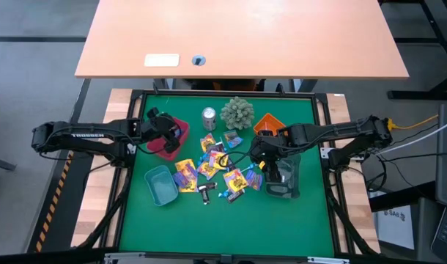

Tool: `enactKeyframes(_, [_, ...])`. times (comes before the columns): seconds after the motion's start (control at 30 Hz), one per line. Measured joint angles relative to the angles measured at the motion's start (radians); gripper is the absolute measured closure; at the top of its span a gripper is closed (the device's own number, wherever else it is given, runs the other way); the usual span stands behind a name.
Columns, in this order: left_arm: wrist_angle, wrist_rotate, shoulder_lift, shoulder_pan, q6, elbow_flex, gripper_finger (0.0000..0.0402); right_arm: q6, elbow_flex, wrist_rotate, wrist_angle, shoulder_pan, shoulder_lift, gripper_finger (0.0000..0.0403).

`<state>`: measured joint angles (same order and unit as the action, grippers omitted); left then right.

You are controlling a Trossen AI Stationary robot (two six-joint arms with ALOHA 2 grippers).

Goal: Sort candy
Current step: Put the blue candy into the orange bin

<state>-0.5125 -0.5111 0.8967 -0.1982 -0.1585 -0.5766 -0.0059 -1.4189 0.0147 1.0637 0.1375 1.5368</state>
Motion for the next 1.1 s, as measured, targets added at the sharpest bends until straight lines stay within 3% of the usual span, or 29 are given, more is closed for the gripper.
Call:
enactKeyframes(0.17, [0.001,0.054,0.0,0.001,0.0,0.0,0.0229,0.0,0.0,0.0,-0.016,0.0,0.0,0.0182])
enactKeyframes(0.4, [0.014,0.133,0.0,0.001,0.0,0.0,0.0222,0.001,0.0,-0.026,-0.089,0.0,0.0,0.0182])
enactKeyframes(1.1, [0.06,0.139,0.0,0.005,0.0,0.0,0.0221,0.001,0.0,-0.031,-0.132,0.0,0.229,0.0182])
